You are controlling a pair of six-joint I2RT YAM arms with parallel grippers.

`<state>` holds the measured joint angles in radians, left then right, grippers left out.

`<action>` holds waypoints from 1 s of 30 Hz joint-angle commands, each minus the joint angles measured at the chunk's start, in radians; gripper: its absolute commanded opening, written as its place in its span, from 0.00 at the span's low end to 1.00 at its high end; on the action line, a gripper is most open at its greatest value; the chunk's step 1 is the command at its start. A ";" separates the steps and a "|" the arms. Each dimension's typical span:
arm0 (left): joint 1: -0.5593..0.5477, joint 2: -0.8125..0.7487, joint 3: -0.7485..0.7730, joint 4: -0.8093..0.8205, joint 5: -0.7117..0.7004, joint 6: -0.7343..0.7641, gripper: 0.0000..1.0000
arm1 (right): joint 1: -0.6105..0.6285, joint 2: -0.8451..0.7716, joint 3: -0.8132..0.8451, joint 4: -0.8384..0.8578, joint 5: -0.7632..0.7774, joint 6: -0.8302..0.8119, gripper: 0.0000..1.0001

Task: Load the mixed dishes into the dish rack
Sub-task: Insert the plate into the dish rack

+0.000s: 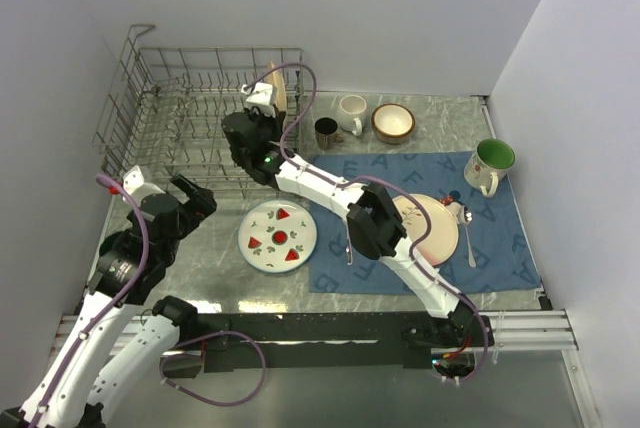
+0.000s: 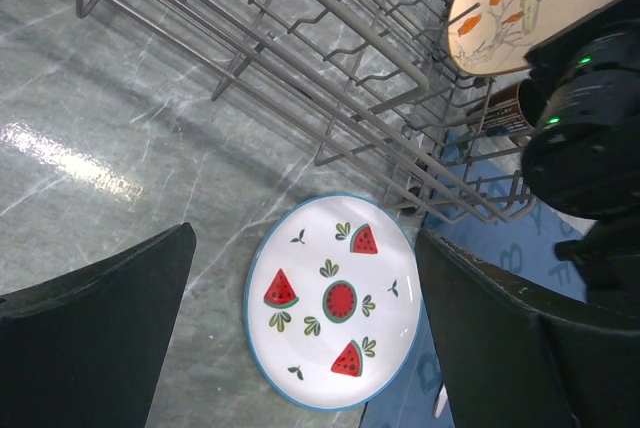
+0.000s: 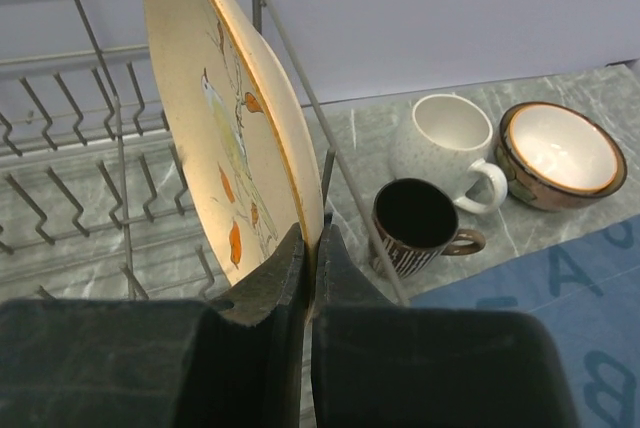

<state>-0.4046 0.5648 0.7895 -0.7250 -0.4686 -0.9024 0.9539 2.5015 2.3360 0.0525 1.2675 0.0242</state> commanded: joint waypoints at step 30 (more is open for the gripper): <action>-0.002 -0.040 0.043 -0.028 -0.041 0.002 0.99 | 0.017 -0.122 -0.073 0.190 -0.030 -0.007 0.97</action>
<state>-0.4046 0.5327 0.7898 -0.7334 -0.4873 -0.9028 0.9730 2.4989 2.2566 0.1810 1.1687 0.0441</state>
